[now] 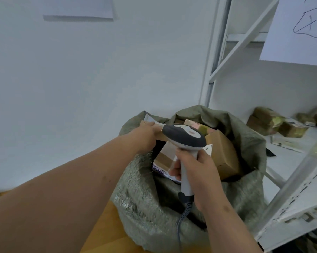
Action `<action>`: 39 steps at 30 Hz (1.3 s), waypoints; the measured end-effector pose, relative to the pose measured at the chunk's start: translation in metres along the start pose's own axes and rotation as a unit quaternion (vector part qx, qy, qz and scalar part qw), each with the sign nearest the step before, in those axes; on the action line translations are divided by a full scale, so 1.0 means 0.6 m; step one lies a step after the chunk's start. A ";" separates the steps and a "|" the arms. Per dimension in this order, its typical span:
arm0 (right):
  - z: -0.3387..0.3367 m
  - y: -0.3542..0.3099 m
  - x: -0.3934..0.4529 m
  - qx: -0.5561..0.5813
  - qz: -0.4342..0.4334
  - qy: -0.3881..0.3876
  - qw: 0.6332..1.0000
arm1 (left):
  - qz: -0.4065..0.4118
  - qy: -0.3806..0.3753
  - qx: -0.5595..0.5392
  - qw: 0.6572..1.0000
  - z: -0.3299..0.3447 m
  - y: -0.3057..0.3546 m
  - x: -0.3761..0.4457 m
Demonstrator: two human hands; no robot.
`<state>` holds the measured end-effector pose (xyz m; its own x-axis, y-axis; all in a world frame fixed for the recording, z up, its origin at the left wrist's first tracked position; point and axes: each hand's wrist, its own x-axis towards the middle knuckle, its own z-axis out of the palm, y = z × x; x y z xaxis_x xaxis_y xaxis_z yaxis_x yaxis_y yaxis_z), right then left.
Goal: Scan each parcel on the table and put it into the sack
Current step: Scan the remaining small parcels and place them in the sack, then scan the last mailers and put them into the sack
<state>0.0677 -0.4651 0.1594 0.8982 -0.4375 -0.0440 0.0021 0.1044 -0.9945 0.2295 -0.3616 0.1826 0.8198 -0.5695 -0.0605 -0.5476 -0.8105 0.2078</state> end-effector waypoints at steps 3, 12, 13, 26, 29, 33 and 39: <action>0.013 0.002 -0.001 0.011 0.005 0.000 1.000 | -0.023 0.019 0.007 1.000 0.008 -0.015 -0.017; 0.112 0.012 -0.044 -0.045 0.016 -0.033 0.998 | -0.108 0.152 0.033 0.982 0.032 -0.130 -0.132; 0.131 0.018 -0.053 -0.052 0.016 -0.042 0.998 | -0.117 0.150 0.026 0.981 0.039 -0.152 -0.153; 0.448 0.201 -0.206 -0.178 0.105 -0.188 0.960 | -0.330 0.027 -0.050 0.942 0.180 -0.475 -0.519; 0.505 0.229 -0.233 -0.198 0.122 -0.220 0.947 | -0.369 0.003 -0.074 0.926 0.209 -0.527 -0.580; 0.565 0.251 -0.238 -0.234 0.123 -0.249 0.932 | -0.416 -0.002 -0.103 0.904 0.235 -0.586 -0.627; 0.653 0.287 -0.205 -0.248 0.135 -0.285 0.916 | -0.475 -0.009 -0.128 0.871 0.261 -0.670 -0.646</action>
<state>0.1301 -0.0432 0.0304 0.9204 0.0977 -0.3787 -0.3267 -0.3399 -0.8819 0.1056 0.1633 -0.0302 0.8784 0.3369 -0.3389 0.4331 -0.8610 0.2667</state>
